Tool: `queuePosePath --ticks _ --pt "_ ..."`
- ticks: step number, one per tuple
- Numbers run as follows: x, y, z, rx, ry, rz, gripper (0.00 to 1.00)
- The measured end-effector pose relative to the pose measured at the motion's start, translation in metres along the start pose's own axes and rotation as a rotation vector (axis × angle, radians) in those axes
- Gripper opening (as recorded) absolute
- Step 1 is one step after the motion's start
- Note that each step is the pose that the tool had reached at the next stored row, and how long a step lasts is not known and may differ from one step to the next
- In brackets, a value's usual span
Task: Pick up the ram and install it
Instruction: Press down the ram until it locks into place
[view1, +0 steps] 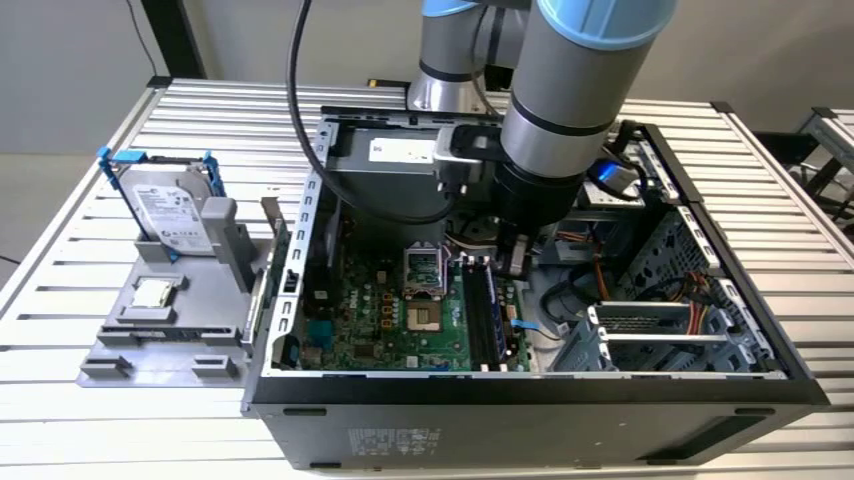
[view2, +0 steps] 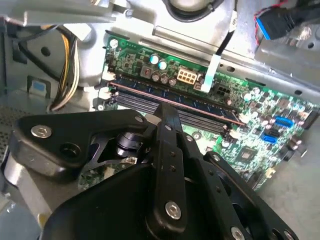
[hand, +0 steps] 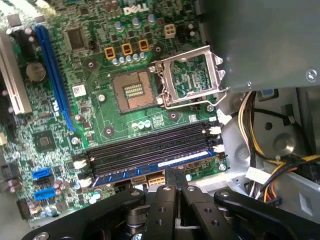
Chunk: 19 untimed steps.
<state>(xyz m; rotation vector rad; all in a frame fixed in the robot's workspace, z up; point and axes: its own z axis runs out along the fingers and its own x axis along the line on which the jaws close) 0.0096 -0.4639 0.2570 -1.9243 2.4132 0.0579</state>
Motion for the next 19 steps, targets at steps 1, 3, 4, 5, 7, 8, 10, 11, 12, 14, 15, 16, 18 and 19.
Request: queuePosePath --ticks 1,3,4,5,7,8,10,11,12,14,15,16,18,19 --pt "0.0000 0.0000 0.0000 -0.0005 -0.0003 -0.017 0.00" --pt "0.0000 0.0000 0.0000 -0.0005 -0.0008 -0.049 0.00" --pt "0.0000 0.0000 0.0000 -0.0005 -0.0011 -0.065 0.00" --pt "0.0000 0.0000 0.0000 -0.0004 -0.0014 -0.080 0.00" --pt "0.0000 0.0000 0.0000 -0.0002 -0.0020 -0.106 0.00" --pt "0.0000 0.0000 0.0000 -0.0005 -0.0022 -0.120 0.00" --pt "0.0000 0.0000 0.0000 -0.0006 -0.0026 -0.141 0.00" --pt "0.0000 0.0000 0.0000 -0.0006 -0.0028 -0.150 0.00" --pt "0.0000 0.0000 0.0000 -0.0007 -0.0030 -0.160 0.00" --pt "0.0000 -0.0001 0.0000 0.0003 -0.0033 -0.168 0.00" --pt "0.0000 -0.0001 0.0000 0.0004 -0.0033 -0.168 0.00" --pt "0.0000 -0.0001 0.0000 0.0005 -0.0032 -0.168 0.00" --pt "0.0000 -0.0003 0.0000 0.0005 -0.0030 -0.167 0.00" --pt "-0.0002 -0.0010 0.0001 0.0005 -0.0029 -0.167 0.00"
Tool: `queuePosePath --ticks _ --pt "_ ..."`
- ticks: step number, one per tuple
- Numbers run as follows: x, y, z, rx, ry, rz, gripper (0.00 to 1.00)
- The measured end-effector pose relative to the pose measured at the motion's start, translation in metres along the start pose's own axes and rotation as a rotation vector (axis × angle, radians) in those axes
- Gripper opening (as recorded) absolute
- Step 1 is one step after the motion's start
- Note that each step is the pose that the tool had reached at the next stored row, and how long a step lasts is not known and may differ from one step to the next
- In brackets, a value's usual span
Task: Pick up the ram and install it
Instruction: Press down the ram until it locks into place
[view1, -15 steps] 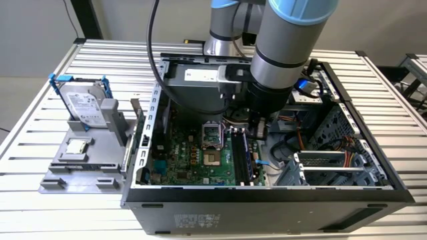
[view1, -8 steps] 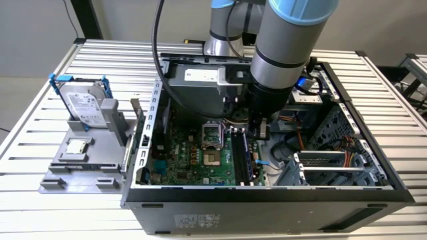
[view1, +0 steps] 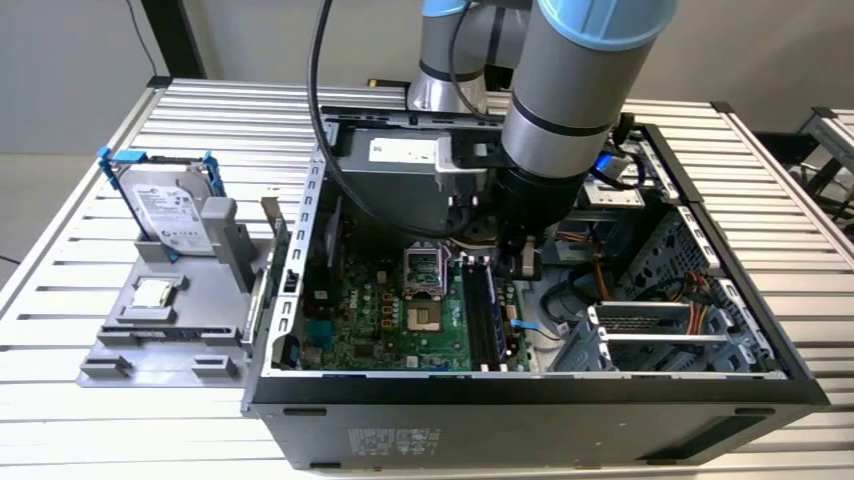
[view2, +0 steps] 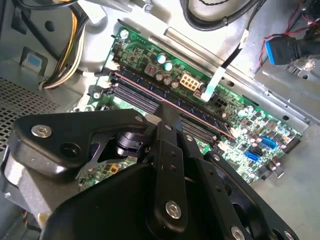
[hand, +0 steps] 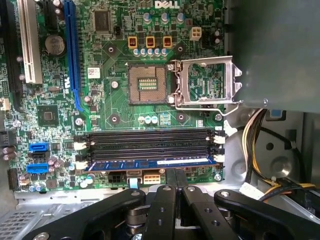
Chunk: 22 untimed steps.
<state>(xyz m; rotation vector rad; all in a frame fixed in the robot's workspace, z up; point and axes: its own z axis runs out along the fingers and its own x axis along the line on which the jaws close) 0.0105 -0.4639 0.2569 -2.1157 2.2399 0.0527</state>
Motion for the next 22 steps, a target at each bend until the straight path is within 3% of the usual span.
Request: queuePosePath --ticks 4,18,22 --pt "0.0001 -0.0033 0.0023 0.0000 -0.0002 0.000 0.00" --pt "0.0068 -0.0022 0.0283 0.0016 -0.0001 0.000 0.00" --pt "0.0100 -0.0024 0.0305 0.0017 0.0003 0.000 0.00"
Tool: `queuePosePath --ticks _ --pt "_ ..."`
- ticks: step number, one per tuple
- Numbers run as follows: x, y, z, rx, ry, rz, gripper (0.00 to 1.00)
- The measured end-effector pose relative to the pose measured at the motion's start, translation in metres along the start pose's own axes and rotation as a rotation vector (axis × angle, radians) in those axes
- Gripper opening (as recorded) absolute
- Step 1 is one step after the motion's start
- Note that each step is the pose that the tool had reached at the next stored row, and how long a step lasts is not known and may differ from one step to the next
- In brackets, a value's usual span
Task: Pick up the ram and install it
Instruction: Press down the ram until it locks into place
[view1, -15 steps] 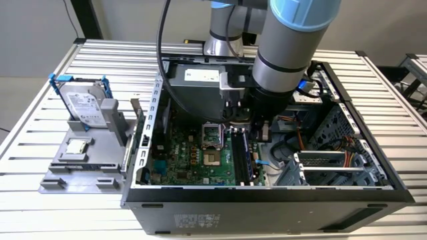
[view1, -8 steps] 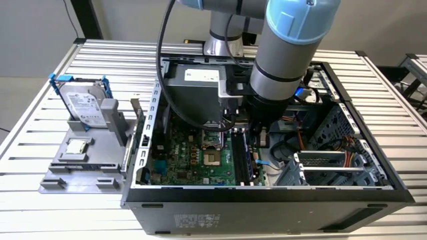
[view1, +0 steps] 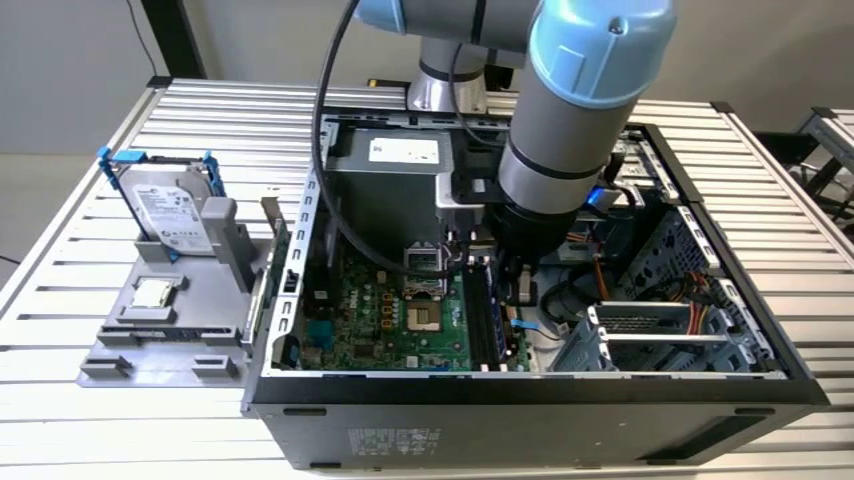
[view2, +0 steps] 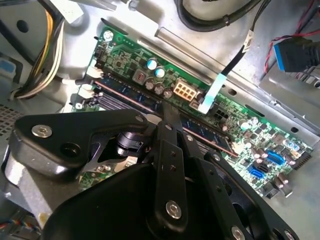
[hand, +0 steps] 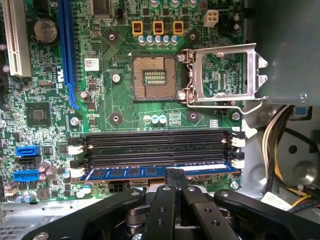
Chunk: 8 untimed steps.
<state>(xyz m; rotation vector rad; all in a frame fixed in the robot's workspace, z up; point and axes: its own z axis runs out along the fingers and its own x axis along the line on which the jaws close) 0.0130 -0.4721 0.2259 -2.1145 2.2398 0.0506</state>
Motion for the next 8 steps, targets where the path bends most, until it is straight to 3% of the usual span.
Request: queuePosePath --ticks 8 --pt "0.0081 -0.0013 0.0005 0.0001 0.0008 0.002 0.00"
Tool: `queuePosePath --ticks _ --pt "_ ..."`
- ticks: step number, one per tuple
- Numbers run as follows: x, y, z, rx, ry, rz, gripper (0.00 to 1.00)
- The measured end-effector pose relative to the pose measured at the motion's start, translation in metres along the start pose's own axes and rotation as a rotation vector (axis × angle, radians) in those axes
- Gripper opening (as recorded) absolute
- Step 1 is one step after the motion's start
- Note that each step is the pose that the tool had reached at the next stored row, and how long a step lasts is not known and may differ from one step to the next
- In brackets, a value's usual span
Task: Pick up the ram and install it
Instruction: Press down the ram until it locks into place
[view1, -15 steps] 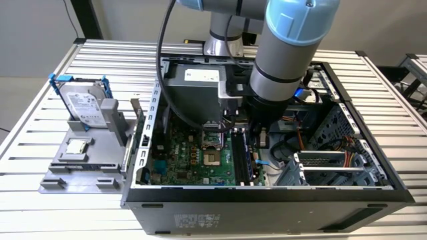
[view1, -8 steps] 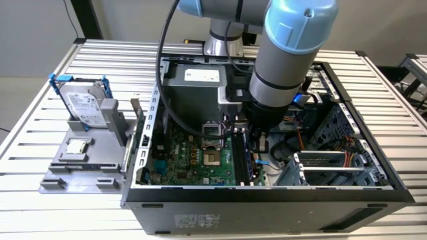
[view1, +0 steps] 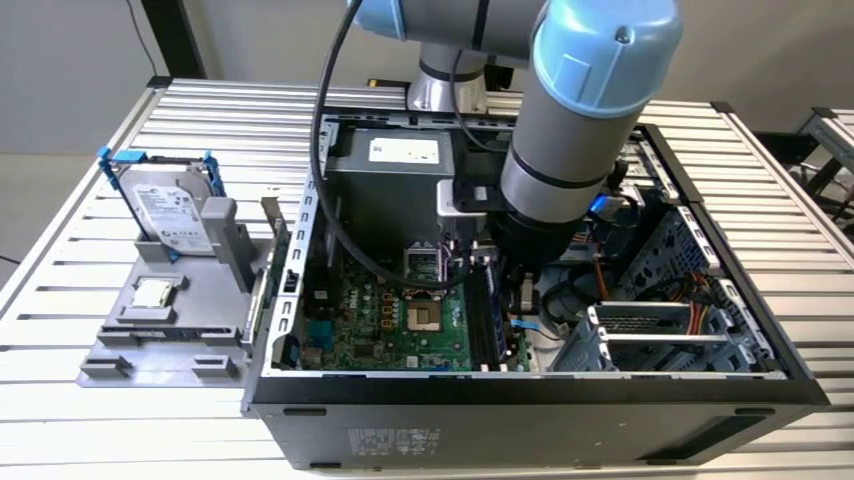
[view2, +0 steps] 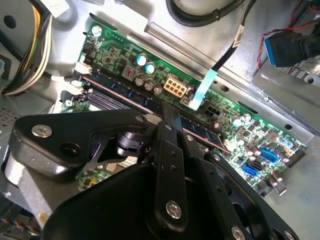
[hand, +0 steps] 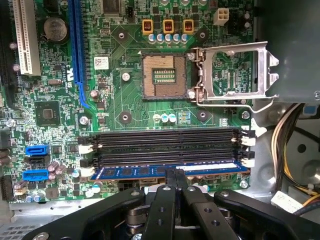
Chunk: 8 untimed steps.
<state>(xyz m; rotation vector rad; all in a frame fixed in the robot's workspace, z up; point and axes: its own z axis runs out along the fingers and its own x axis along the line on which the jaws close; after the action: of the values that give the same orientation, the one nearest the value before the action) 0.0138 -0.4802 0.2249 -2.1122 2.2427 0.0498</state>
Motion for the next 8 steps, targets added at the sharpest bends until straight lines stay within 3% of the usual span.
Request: queuePosePath --ticks 6,8 --pt "0.0008 0.0001 0.0089 -0.0004 0.0023 0.001 0.00" --pt "0.0002 0.0000 0.0081 -0.0010 0.0057 0.001 0.00"
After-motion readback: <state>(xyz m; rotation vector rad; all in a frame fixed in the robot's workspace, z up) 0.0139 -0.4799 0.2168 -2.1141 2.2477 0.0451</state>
